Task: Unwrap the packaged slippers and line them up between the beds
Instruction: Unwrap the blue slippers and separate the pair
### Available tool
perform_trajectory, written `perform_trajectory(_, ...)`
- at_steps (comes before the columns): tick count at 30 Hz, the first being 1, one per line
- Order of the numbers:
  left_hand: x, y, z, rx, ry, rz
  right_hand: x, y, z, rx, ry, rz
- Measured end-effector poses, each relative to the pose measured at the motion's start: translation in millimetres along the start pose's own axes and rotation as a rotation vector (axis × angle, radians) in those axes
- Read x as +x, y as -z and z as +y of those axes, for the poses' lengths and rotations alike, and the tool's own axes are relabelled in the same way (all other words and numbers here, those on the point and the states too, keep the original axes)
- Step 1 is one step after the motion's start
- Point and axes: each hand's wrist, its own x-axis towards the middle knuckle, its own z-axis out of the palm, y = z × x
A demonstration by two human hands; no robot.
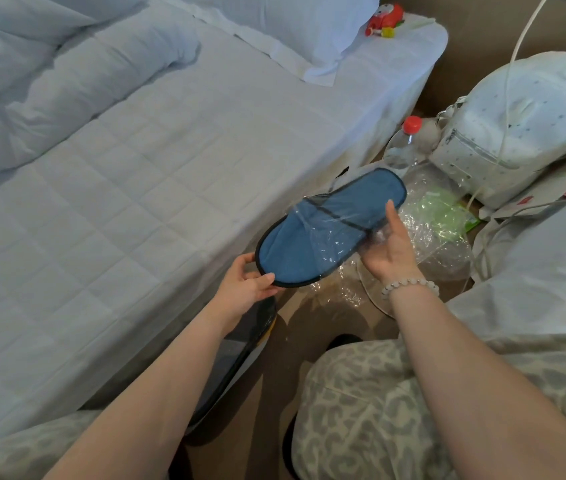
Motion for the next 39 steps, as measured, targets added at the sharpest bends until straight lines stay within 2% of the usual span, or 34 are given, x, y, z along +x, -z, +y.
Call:
perform_trajectory(3,0.9,-0.3,-1.3,-0.063,0.011,0.014,-3.3,0.1,7.1,-0.105,-0.126,-0.088)
perform_trajectory(6,0.8,-3.7,-1.8,-0.041,0.007,0.016,-4.8,-0.9,27.6,-0.331,-0.220,-0.067)
perform_trajectory(8,0.9,-5.7,-1.4,0.042,-0.009,0.020,-3.4,-1.1,37.2,-0.426,-0.215,-0.036)
perform_trajectory(12,5.9,-5.5,4.6,0.150,-0.037,0.071,-1.7,6.0,36.1,-0.408,-0.205,-0.035)
perform_trajectory(16,10.0,-10.5,12.1,0.044,-0.056,0.119,-2.7,7.9,38.0,-0.470,-0.226,-0.105)
perform_trajectory(19,11.6,-10.5,9.9,0.104,-0.087,0.145,-2.5,5.0,39.5,-0.485,-0.208,-0.108)
perform_trajectory(23,10.9,-4.3,4.7,0.162,-0.062,0.071,1.5,3.8,29.3,-0.420,-0.135,-0.068)
perform_trajectory(31,5.7,12.0,6.1,0.389,0.154,-0.202,8.1,11.3,16.3,-0.391,-0.092,-0.026)
perform_trajectory(35,6.4,14.0,7.9,0.372,0.189,-0.181,7.3,10.1,21.6,-0.380,-0.094,-0.042)
perform_trajectory(39,9.6,6.4,9.2,0.252,0.080,-0.057,1.4,5.8,26.5,-0.417,-0.121,-0.080)
